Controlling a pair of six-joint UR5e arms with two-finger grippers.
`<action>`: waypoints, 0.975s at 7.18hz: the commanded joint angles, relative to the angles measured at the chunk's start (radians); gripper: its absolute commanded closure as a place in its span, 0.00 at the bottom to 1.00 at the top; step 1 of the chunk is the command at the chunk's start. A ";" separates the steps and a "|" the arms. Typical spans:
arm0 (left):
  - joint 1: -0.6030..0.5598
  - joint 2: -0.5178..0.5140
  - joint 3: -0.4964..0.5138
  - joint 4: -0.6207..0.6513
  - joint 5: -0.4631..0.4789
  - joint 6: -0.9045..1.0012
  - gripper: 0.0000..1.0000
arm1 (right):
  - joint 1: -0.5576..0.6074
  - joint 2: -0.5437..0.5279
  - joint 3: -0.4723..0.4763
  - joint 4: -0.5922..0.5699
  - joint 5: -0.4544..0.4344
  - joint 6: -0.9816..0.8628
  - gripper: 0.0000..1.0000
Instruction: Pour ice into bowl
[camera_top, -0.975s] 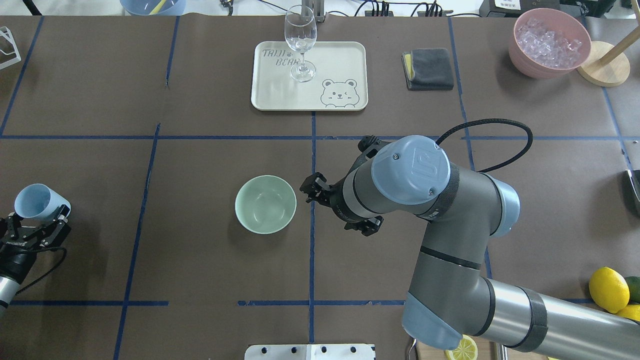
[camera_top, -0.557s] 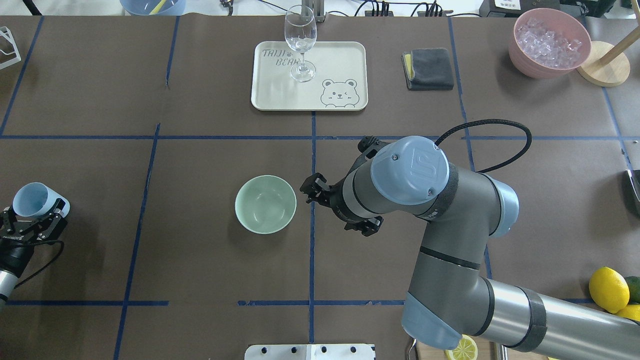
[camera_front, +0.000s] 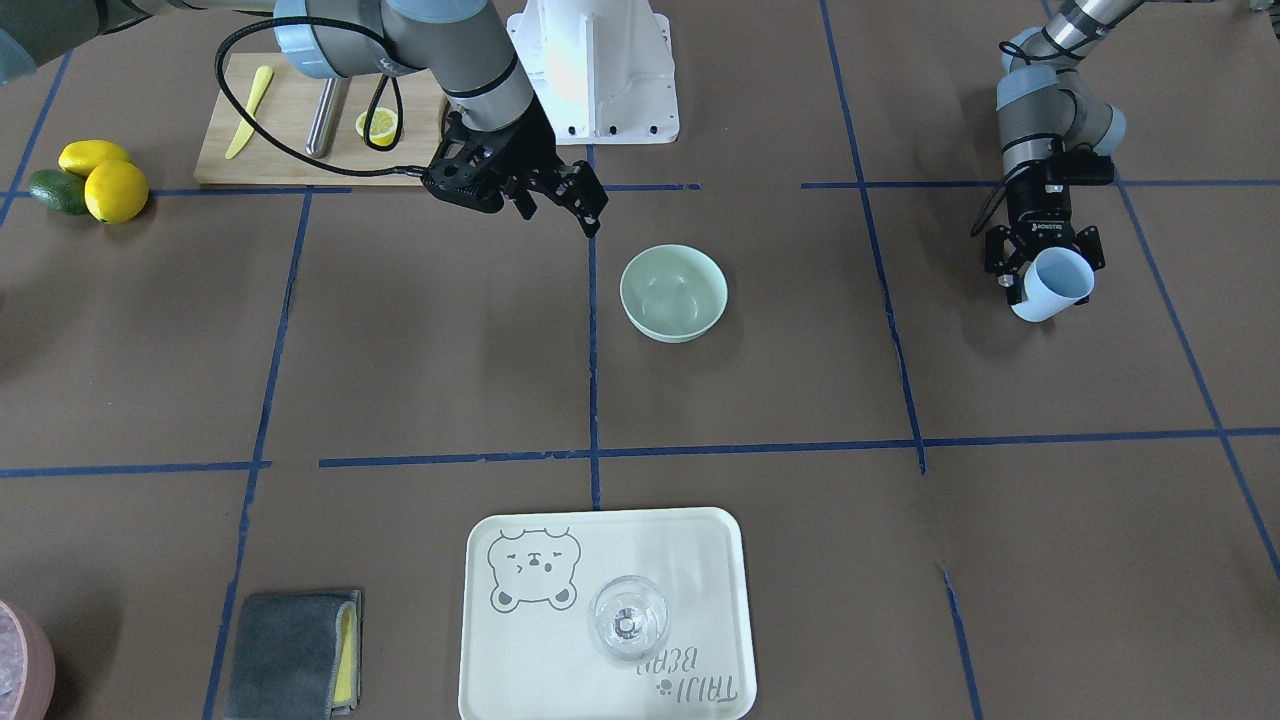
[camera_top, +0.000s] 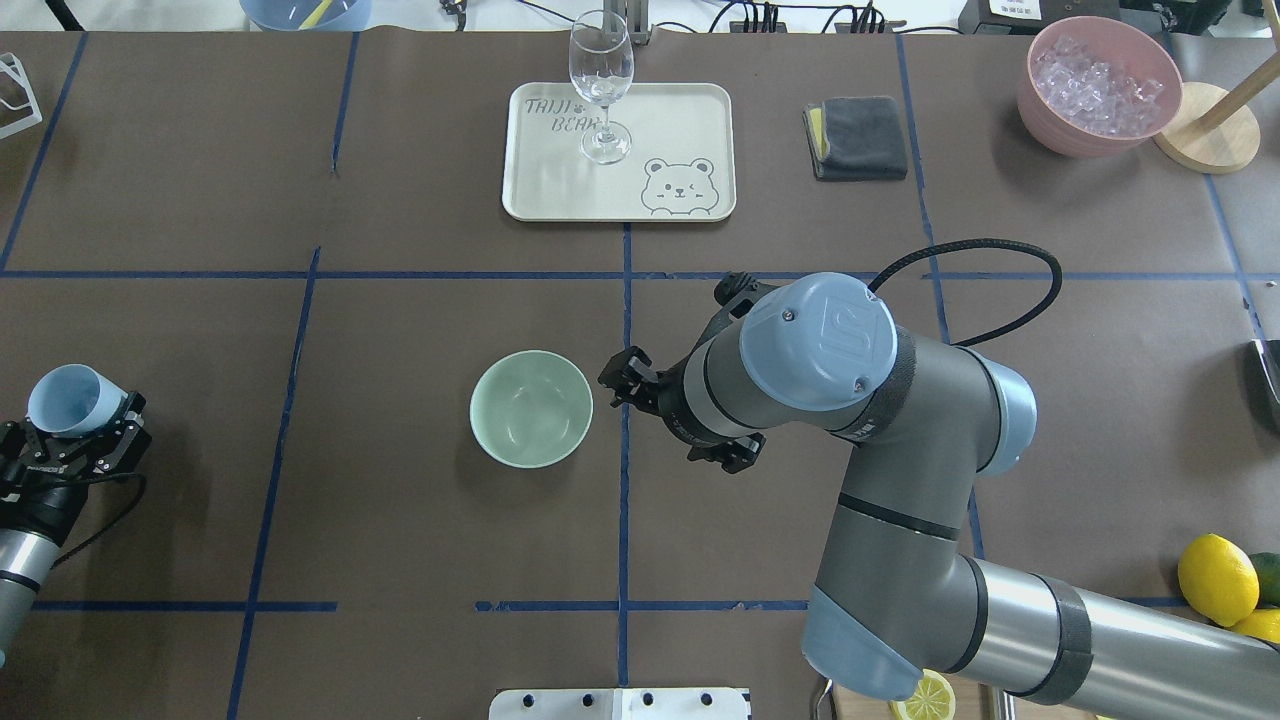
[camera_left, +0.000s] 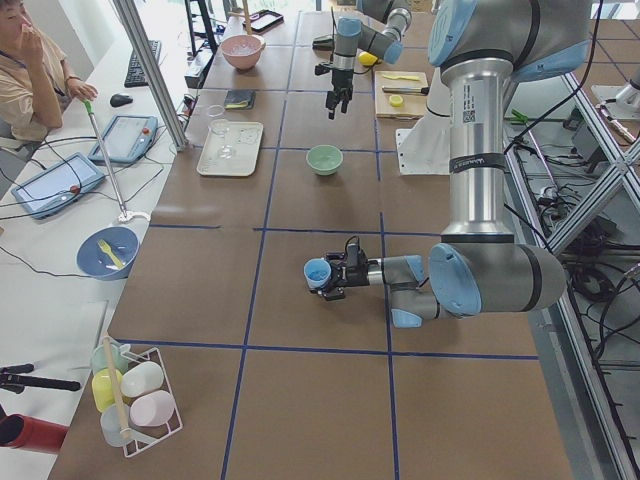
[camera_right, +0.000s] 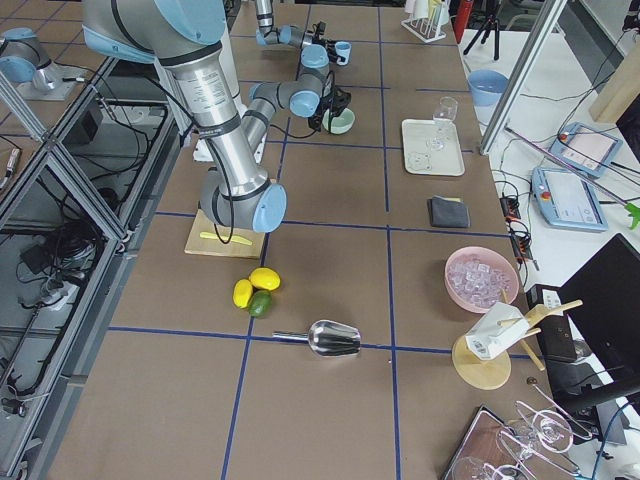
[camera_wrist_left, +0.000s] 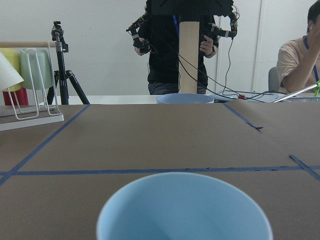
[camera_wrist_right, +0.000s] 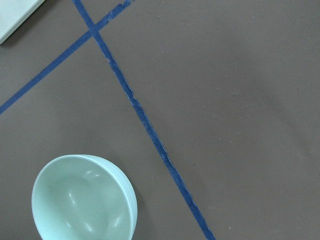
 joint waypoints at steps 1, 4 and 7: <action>-0.009 -0.002 0.006 0.006 -0.003 0.003 0.58 | -0.001 -0.001 -0.001 0.000 0.000 0.000 0.00; -0.046 -0.012 -0.029 -0.013 -0.091 0.229 1.00 | -0.006 0.008 0.002 -0.002 -0.002 0.003 0.00; -0.146 -0.109 -0.266 -0.014 -0.238 0.551 1.00 | -0.010 0.016 0.013 0.000 0.000 0.009 0.00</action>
